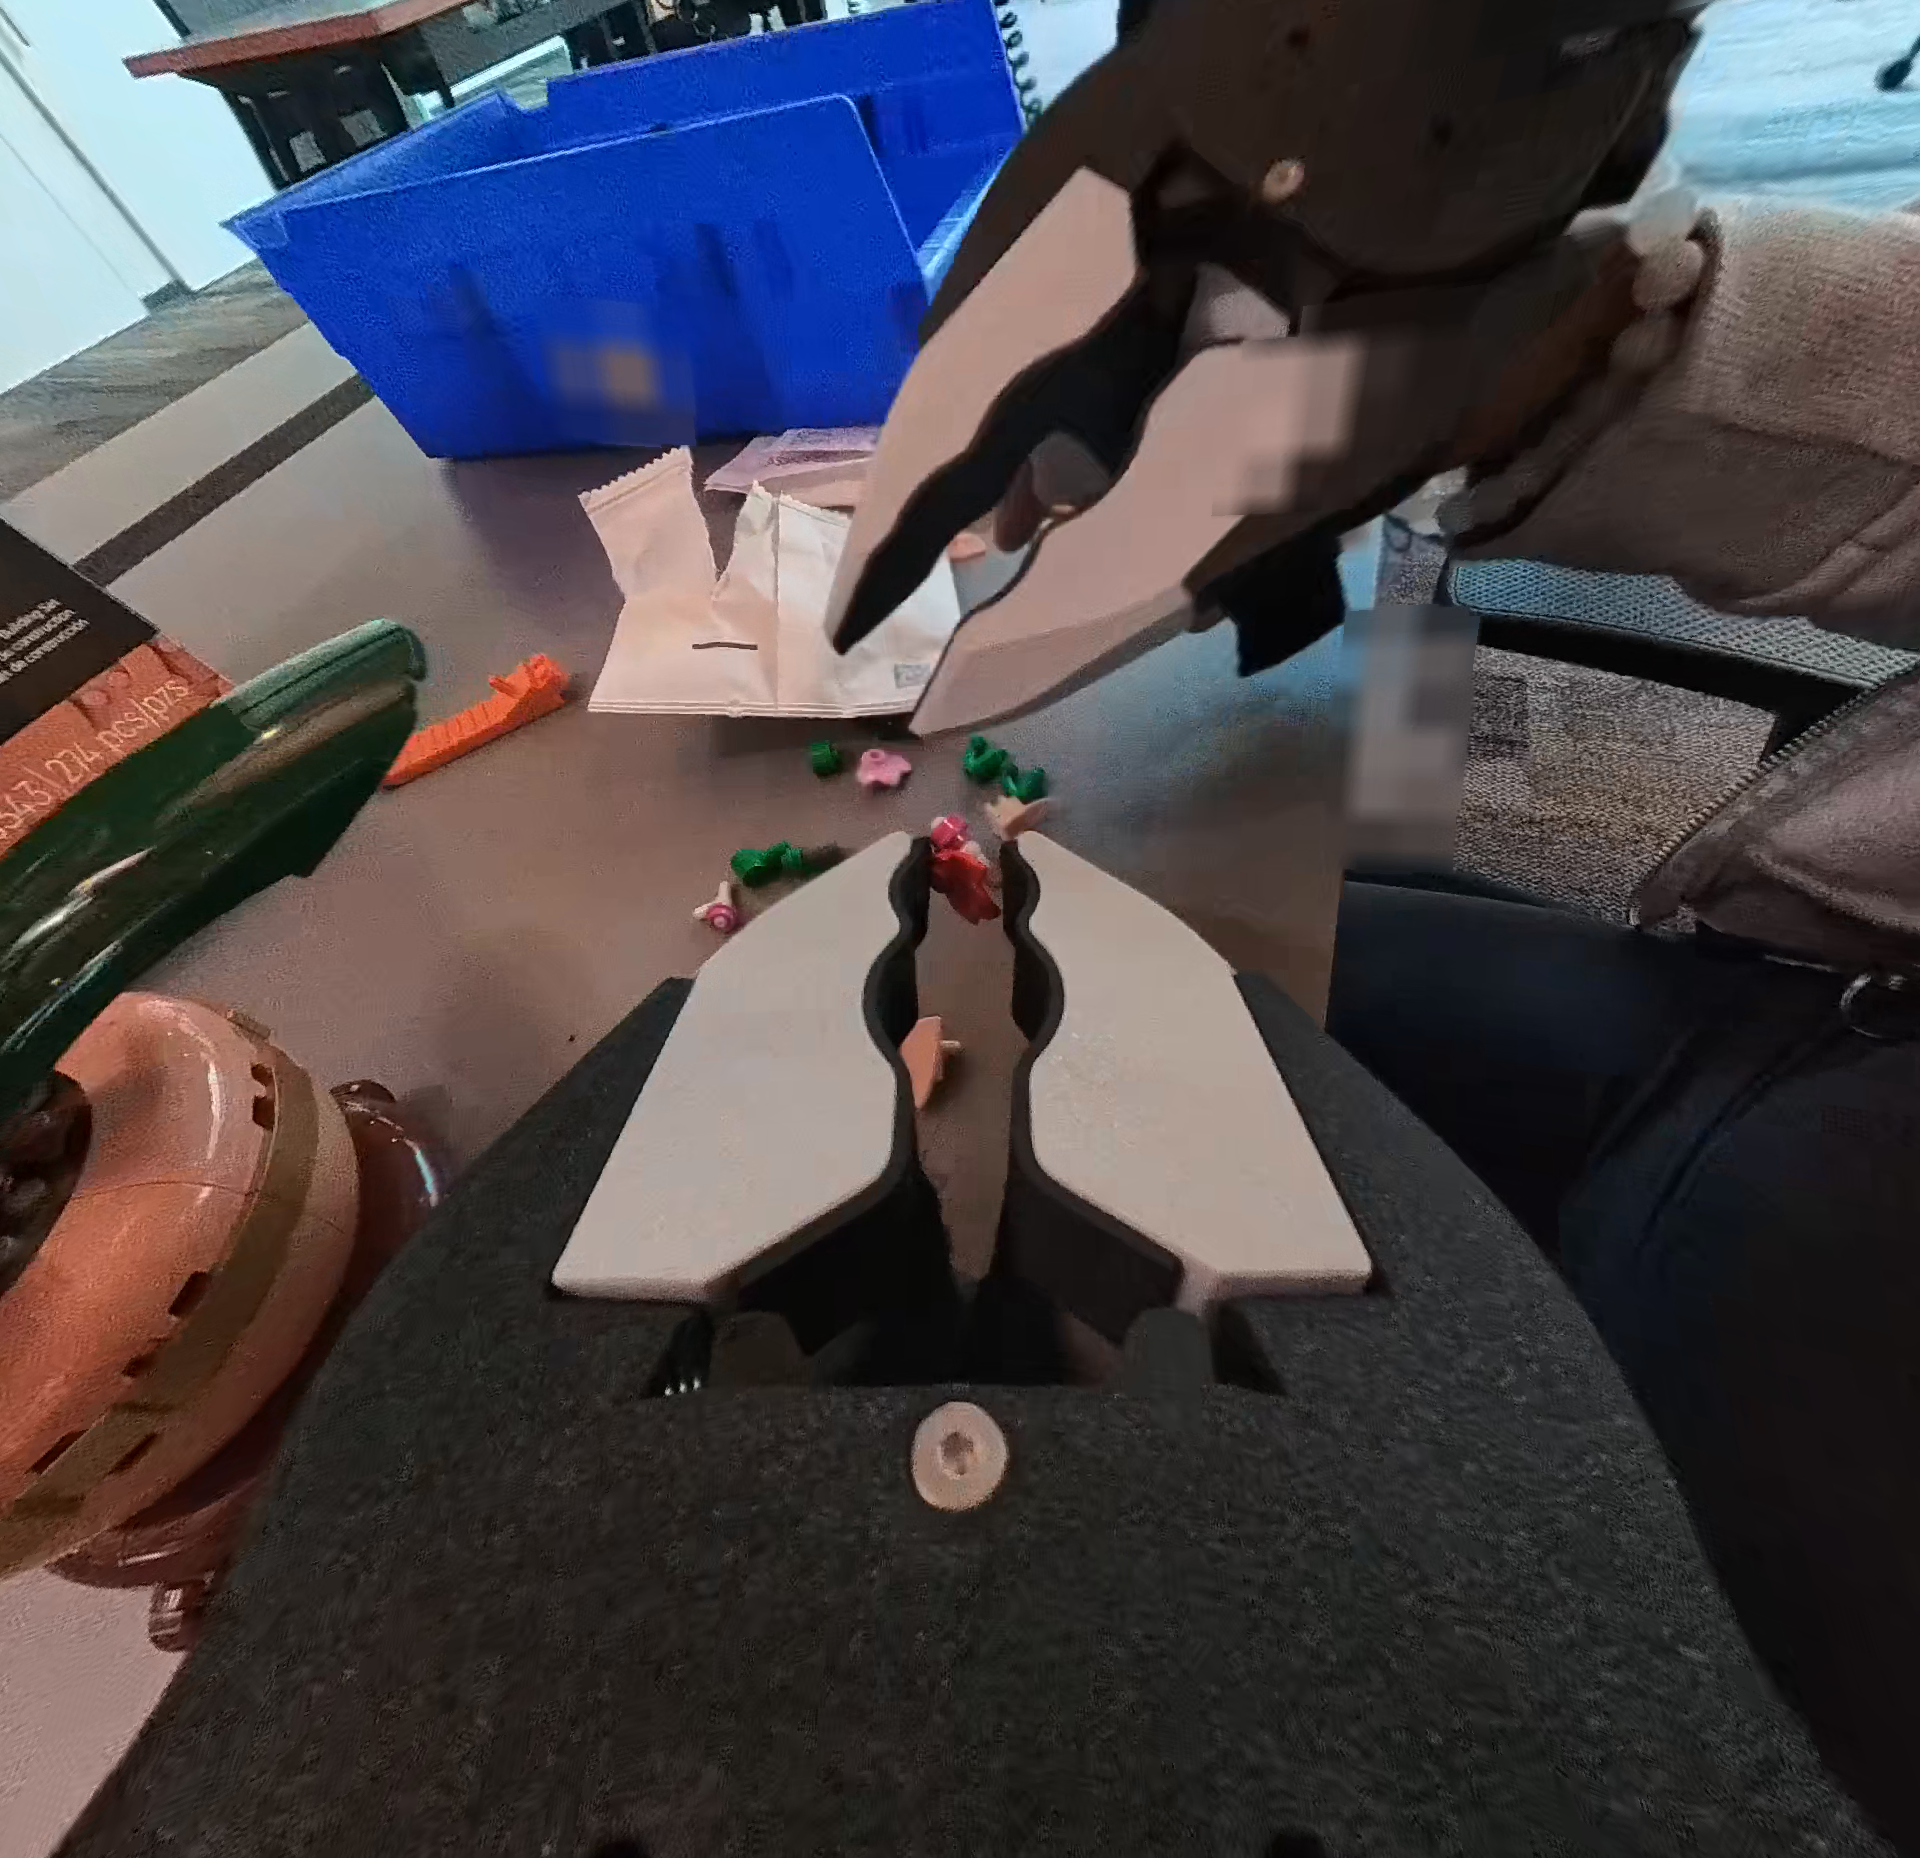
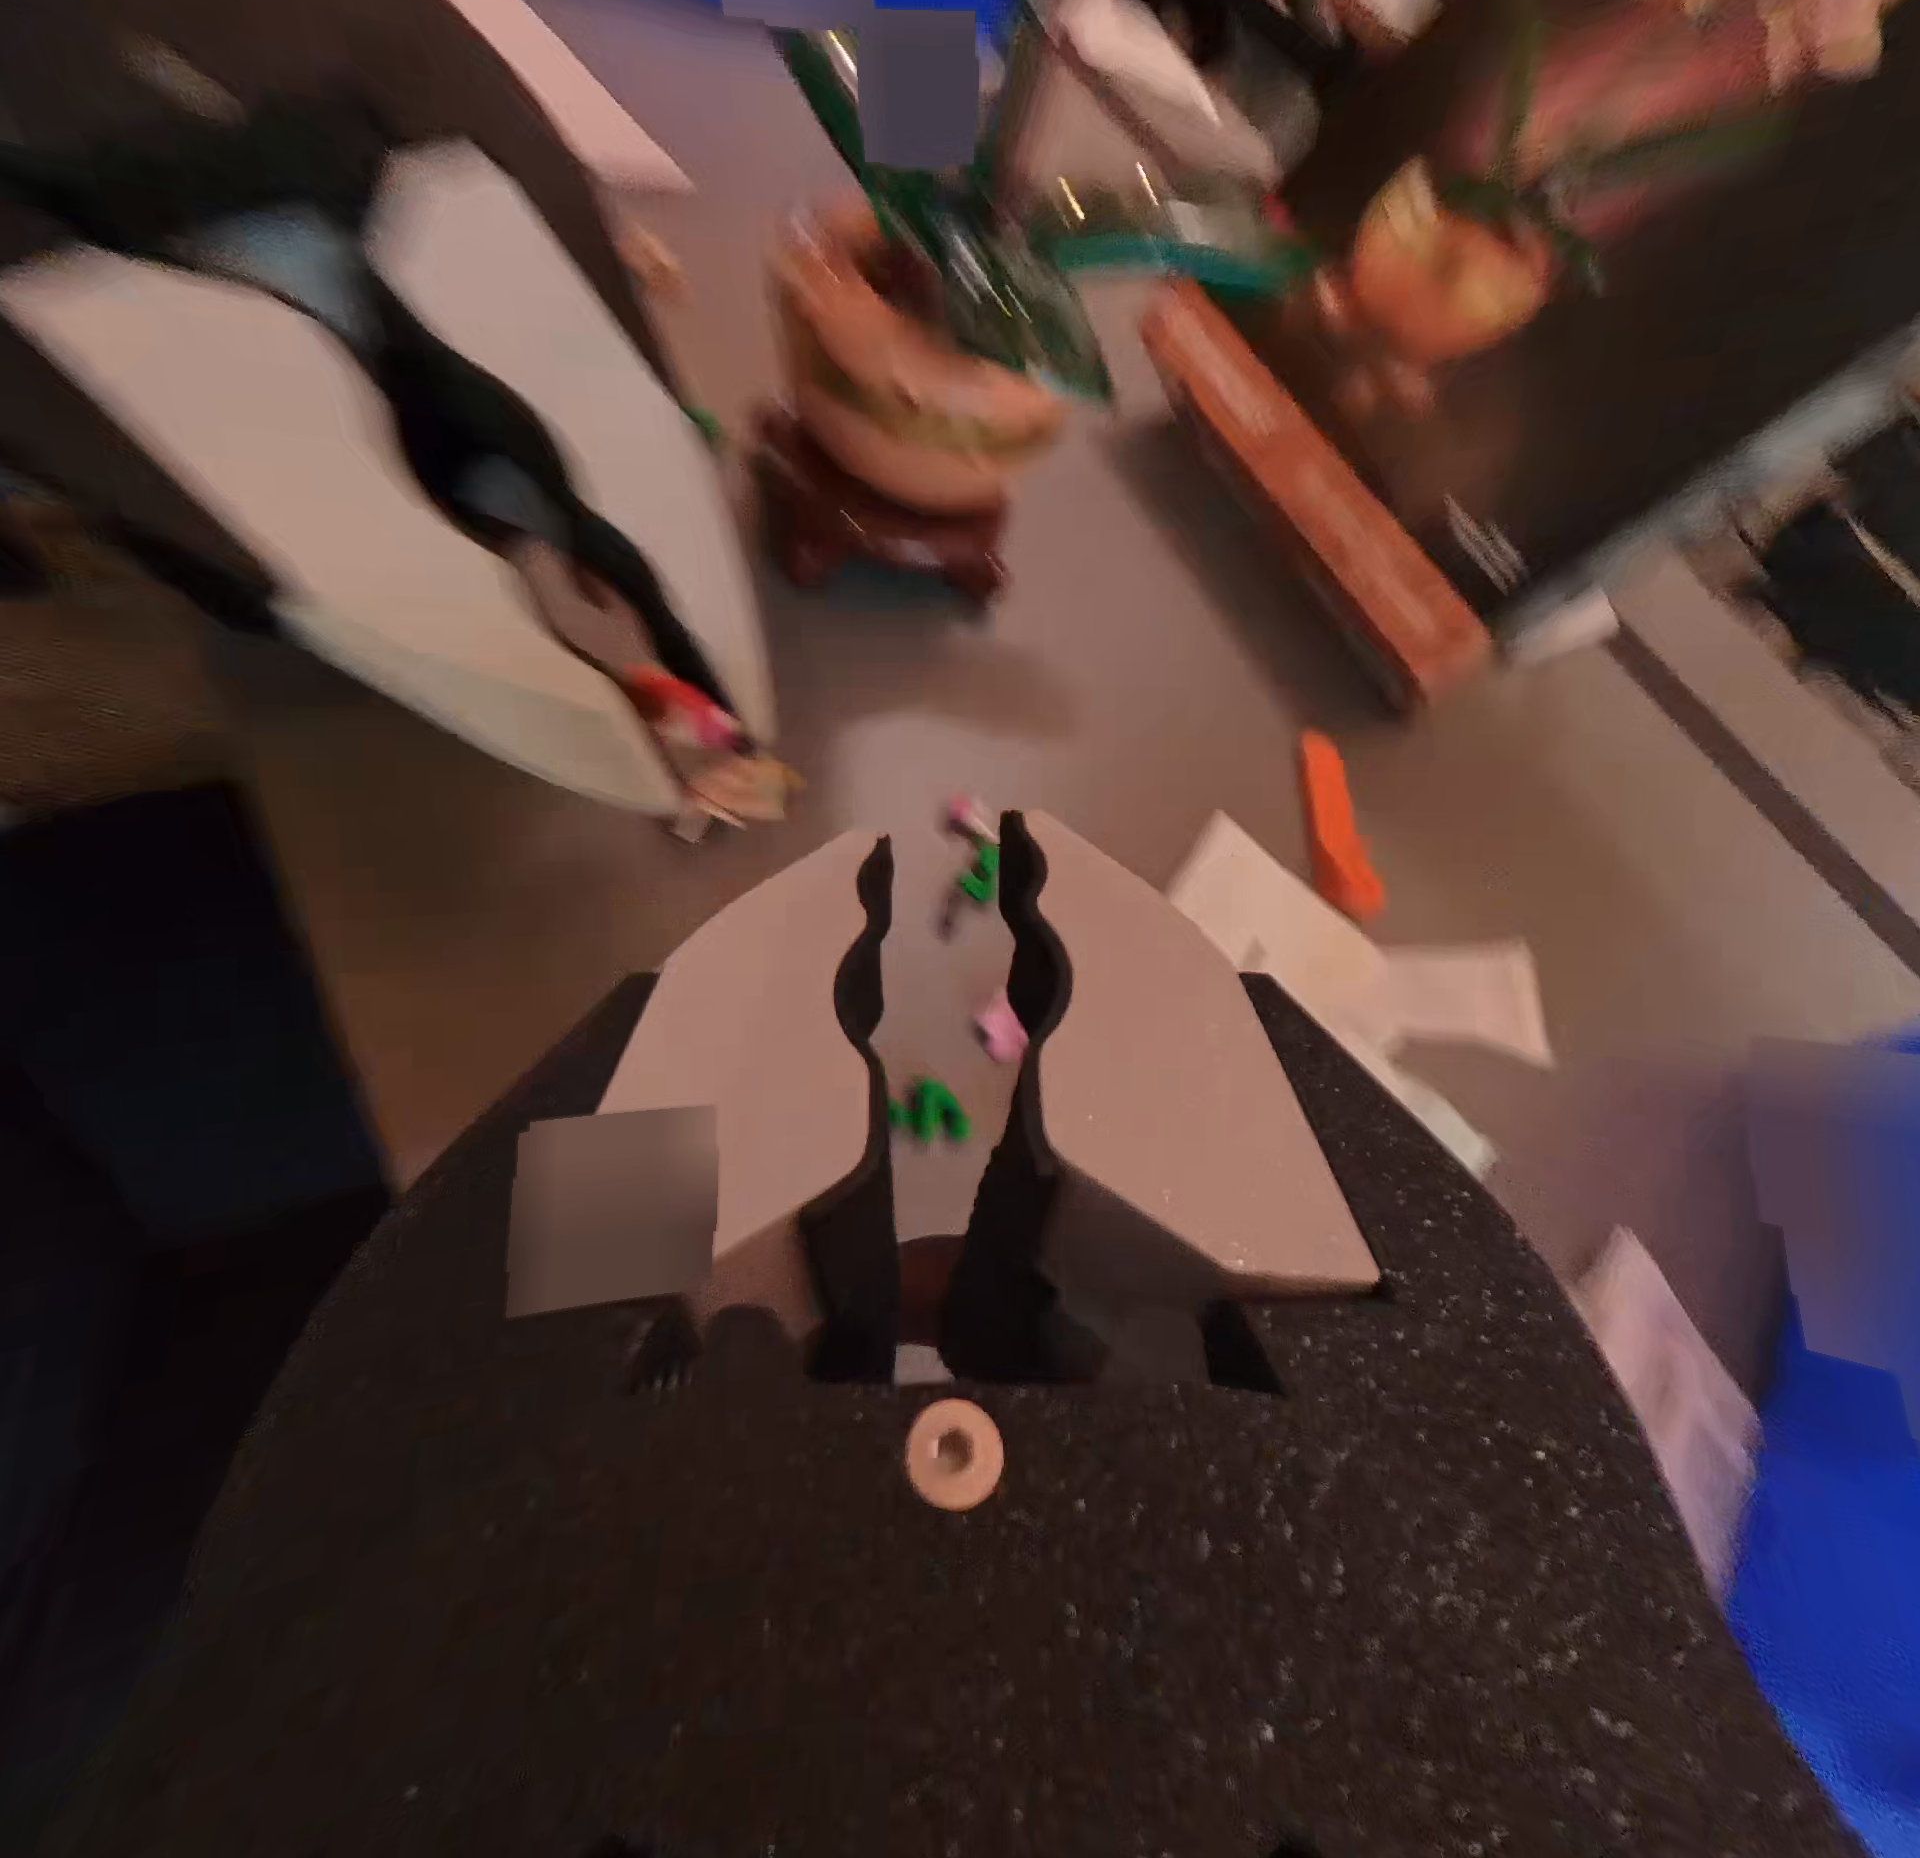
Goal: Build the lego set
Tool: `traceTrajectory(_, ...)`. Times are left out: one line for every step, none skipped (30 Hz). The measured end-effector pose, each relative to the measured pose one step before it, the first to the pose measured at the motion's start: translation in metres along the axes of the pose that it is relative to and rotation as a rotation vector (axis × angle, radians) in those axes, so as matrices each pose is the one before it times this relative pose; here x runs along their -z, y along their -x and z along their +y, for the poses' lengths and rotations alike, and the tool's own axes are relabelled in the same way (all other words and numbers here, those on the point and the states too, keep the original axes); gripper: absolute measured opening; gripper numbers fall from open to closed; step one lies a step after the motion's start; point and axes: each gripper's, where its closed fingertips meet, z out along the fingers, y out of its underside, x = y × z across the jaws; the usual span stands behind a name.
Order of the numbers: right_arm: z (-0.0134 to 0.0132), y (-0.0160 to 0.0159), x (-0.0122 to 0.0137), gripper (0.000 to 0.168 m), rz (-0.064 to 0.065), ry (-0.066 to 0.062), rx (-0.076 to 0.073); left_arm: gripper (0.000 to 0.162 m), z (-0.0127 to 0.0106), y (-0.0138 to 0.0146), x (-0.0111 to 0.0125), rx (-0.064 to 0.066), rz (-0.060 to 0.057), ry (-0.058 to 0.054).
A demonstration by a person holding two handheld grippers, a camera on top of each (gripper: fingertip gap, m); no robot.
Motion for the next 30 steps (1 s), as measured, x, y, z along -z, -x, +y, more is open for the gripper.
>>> traceTrajectory(-0.01231,0.01339,0.00454,0.015,-0.0751,-0.0768,0.0253,0.012,0.00029,-0.00081,-0.00019,-0.0017,0.0057,0.0028)
traceTrajectory(-0.00695,0.00818,0.00205,0.013,-0.0405,-0.0394,0.0135,0.012,-0.00015,-0.00035,0.00008,-0.0004,0.0031,-0.0018)
traceTrajectory(-0.00055,0.00334,0.00022,0.008,-0.0186,0.0039,-0.0094,0.012,-0.00075,-0.00033,0.00055,-0.0003,0.0027,-0.0063)
traceTrajectory(0.00244,0.00567,-0.00067,0.007,-0.0443,0.0202,-0.0143,0.012,-0.00101,-0.0007,0.0008,-0.0014,0.0058,-0.0086)
traceTrajectory(0.00049,0.00299,-0.00075,0.008,-0.0275,0.002,-0.0183,0.012,-0.0009,-0.00044,0.0008,-0.0005,0.0039,-0.0086)
traceTrajectory(-0.00156,0.00027,-0.0004,0.007,-0.0065,-0.0175,-0.0156,0.012,-0.00076,0.00004,0.0006,0.0012,0.0011,-0.0068)
traceTrajectory(-0.00204,0.00256,-0.00046,0.005,-0.0209,-0.0188,-0.0067,0.012,-0.00046,-0.00089,0.00051,-0.0007,0.0083,-0.0044)
traceTrajectory(-0.00091,0.00192,-0.00077,0.004,-0.0147,-0.0051,-0.0028,0.012,-0.00024,-0.00143,0.00016,-0.0021,0.0107,-0.0015)
traceTrajectory(0.00051,0.00046,-0.00131,0.005,-0.0022,0.0086,0.0044,0.012,0.00016,-0.00014,-0.00009,-0.0003,0.0007,0.001)
traceTrajectory(0.00109,0.00089,-0.00153,0.005,-0.0028,0.0137,0.0134,0.012,0.00036,-0.00083,-0.0003,-0.0039,0.005,0.0032)
traceTrajectory(0.00079,0.00054,-0.00151,0.006,0.0003,0.0111,0.0125,0.012,0.00049,-0.00175,-0.00046,-0.0086,0.009,0.0051)
traceTrajectory(0.00071,0.00213,-0.00148,0.006,-0.0103,0.0096,0.0113,0.012,0.0009,-0.00085,-0.00067,-0.0086,0.0011,0.0071)
traceTrajectory(0.0012,0.00006,-0.00136,0.005,0.0023,0.0127,0.0073,0.012,0.00134,-0.00092,-0.00069,-0.0099,0.0015,0.0108)
traceTrajectory(0.00127,-0.00009,-0.00071,0.007,0.0012,0.0121,0.0085,0.012,0.00141,-0.00062,-0.00059,-0.0131,-0.0005,0.0107)
traceTrajectory(0.00095,0.00157,-0.00051,0.005,-0.0103,0.0065,0.0064,0.012,0.00109,-0.00079,-0.00039,-0.0152,0.0003,0.0075)
traceTrajectory(0.00065,0.00158,-0.00049,0.005,-0.0101,0.0041,0.0041,0.012,0.00086,-0.00123,-0.00027,-0.0152,0.0032,0.0063)
traceTrajectory(0.00103,0.00163,-0.00028,0.005,-0.0111,0.0055,0.0039,0.012,0.00092,-0.00144,-0.00022,-0.0182,0.0038,0.0055)
traceTrajectory(0.00143,0.00195,-0.00034,0.004,-0.015,0.009,0.0004,0.012,0.00076,-0.00161,-0.00008,-0.0232,0.0027,0.0044)
traceTrajectory(0.00163,0.00182,-0.00028,0.004,-0.0159,0.0131,-0.0044,0.012,0.00111,-0.00164,-0.00033,-0.0268,0.0018,0.0063)
traceTrajectory(0.00192,0.00118,-0.00035,0.005,-0.0115,0.016,-0.0028,0.012,0.00087,-0.00129,-0.00042,-0.0224,0.0,0.0062)
traceTrajectory(0.00156,-0.00061,-0.00019,0.008,0.0007,0.0131,-0.0024,0.012,0.00072,-0.00139,-0.0006,-0.0143,0.0024,0.0057)
traceTrajectory(0.0011,-0.00017,0.00022,0.012,-0.0046,0.0105,0.0009,0.012,-0.00001,-0.00139,-0.00033,-0.0088,0.0049,0.0017)
traceTrajectory(0.00022,0.00093,0.00038,0.011,-0.0108,0.0023,-0.0014,0.012,-0.00061,-0.00013,0.00001,-0.0026,-0.0007,-0.0038)
traceTrajectory(-0.00049,0.00068,0.00033,0.008,-0.01,-0.0033,-0.0076,0.012,-0.00087,0.00038,0.00024,0.0,-0.0025,-0.0069)
traceTrajectory(-0.00075,0.0019,0.00011,0.004,-0.0171,-0.0054,-0.0104,0.012,-0.00099,0.00041,0.00062,0.0008,-0.0006,-0.0087)
traceTrajectory(-0.00126,-0.00068,0.00034,0.004,0.0041,-0.0092,-0.007,0.012,-0.00114,0.00094,0.00075,0.0045,-0.0037,-0.0099)
traceTrajectory(-0.00105,-0.00038,0.00025,0.003,0.0061,-0.008,-0.0031,0.011,-0.00056,0.00041,0.00048,0.0071,0.0013,-0.0047)
traceTrajectory(-0.00015,-0.00007,-0.00007,0.003,0.0082,-0.0015,0.0064,0.012,0.00025,0.00055,-0.00007,0.0088,0.0015,0.0017)
traceTrajectory(0.00016,-0.00105,-0.00048,0.003,0.0183,-0.0005,0.0067,0.012,0.00074,0.00105,-0.0005,0.0058,-0.0034,0.0051)
traceTrajectory(0.00068,-0.00037,-0.00041,0.003,0.0133,0.0028,0.0019,0.012,0.00065,0.00049,-0.0004,0.0004,-0.0016,0.0051)
